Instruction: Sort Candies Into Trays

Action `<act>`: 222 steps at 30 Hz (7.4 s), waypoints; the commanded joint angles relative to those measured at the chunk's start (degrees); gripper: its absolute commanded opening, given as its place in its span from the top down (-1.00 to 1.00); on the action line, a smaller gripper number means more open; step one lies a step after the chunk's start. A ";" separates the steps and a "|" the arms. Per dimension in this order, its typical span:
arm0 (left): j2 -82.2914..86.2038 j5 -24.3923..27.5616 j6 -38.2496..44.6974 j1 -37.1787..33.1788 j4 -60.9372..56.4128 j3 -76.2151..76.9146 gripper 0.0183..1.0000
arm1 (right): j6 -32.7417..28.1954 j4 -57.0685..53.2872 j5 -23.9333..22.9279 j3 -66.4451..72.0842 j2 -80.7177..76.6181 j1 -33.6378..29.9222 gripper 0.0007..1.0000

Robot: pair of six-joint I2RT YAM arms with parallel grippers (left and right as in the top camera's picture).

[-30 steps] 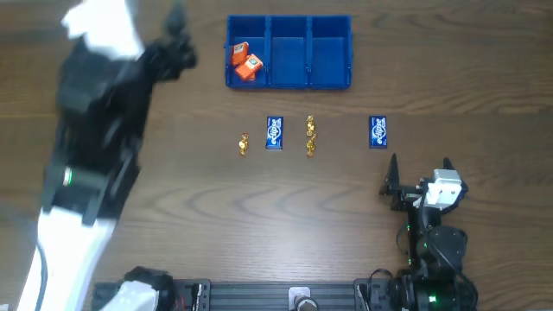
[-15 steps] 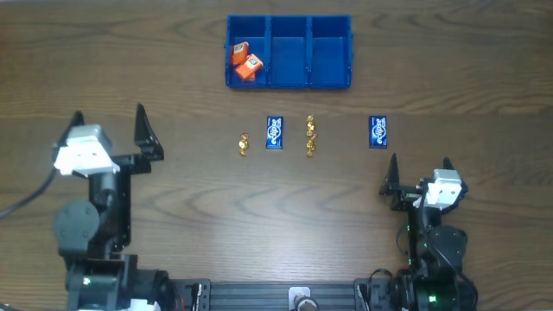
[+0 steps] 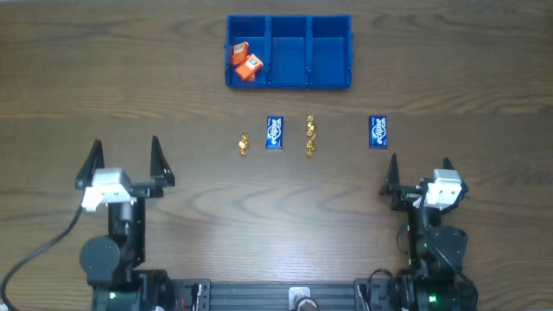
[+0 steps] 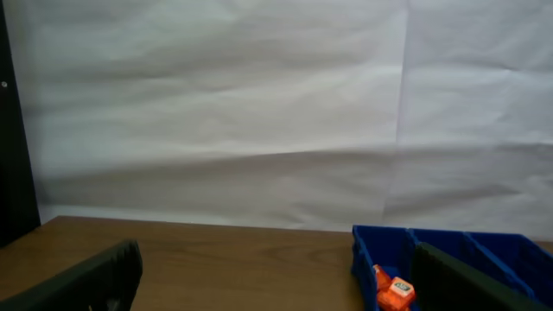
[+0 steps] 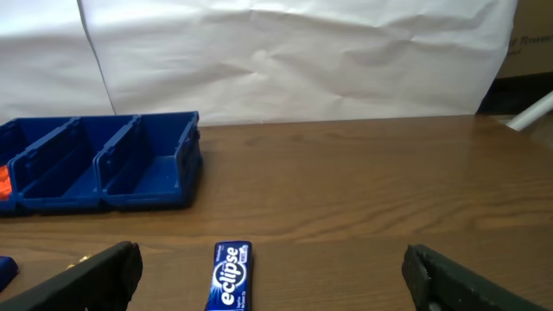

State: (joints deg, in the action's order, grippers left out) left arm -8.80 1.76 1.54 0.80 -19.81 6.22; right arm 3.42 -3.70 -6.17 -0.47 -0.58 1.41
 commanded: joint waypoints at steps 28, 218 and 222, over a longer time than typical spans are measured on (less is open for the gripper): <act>8.55 7.08 0.17 -0.50 23.52 -5.95 -1.00 | -0.26 -0.31 -0.15 0.04 0.42 0.39 -1.00; 8.55 7.08 0.17 -0.50 23.50 -5.95 -1.00 | 19.52 -19.91 -12.22 -105.39 -124.32 25.83 0.91; 8.55 7.08 0.17 -0.50 23.50 -5.95 -0.99 | 19.52 -19.96 -12.20 -105.39 -124.93 25.86 0.39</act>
State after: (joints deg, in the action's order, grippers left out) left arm -0.58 7.60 1.54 0.51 1.67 1.32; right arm 22.00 -23.73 -16.97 -104.40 -124.33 27.51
